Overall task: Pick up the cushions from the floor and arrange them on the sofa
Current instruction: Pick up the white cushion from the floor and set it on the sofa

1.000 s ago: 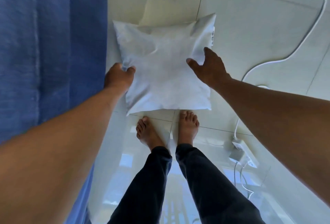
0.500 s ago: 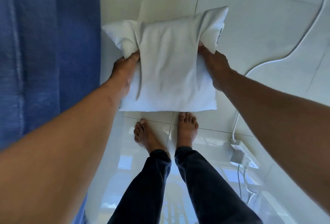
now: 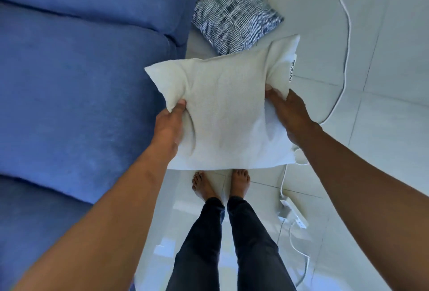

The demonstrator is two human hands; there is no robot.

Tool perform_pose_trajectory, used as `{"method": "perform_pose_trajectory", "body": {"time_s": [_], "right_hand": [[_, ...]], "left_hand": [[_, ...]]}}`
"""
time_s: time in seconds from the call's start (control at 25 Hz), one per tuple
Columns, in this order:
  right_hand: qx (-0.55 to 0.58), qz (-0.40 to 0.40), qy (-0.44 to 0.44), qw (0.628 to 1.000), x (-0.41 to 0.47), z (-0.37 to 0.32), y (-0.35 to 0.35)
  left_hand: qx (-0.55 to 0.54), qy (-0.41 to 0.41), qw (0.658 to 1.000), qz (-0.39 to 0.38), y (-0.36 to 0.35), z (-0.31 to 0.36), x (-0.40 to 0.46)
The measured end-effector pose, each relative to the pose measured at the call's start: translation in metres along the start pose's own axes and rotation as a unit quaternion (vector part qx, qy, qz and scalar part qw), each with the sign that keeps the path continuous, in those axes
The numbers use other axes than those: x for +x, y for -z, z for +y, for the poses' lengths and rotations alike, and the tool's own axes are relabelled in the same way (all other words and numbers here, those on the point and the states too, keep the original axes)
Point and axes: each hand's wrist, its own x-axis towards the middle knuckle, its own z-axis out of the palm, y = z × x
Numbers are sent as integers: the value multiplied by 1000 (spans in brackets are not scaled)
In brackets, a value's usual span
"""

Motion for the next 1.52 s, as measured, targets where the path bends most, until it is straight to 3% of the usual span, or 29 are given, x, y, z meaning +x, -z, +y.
{"method": "perform_pose_trajectory", "body": {"time_s": [0.36, 0.52, 0.96, 1.24, 1.52], "right_hand": [[-47, -49, 101, 993, -116, -158, -14], [-146, -53, 173, 973, -131, -192, -55], [-273, -169, 191, 927, -150, -308, -281], [-316, -260, 180, 895, -140, -333, -411], [-365, -360, 220, 830, -137, -366, -532]], "left_hand": [[-114, -70, 989, 58, 97, 89, -147], [-178, -61, 979, 84, 141, 96, -164], [-315, -51, 935, 156, 312, 124, -115], [-314, -28, 927, 203, 405, 122, -77], [-391, -31, 871, 297, 454, 130, -40]]}}
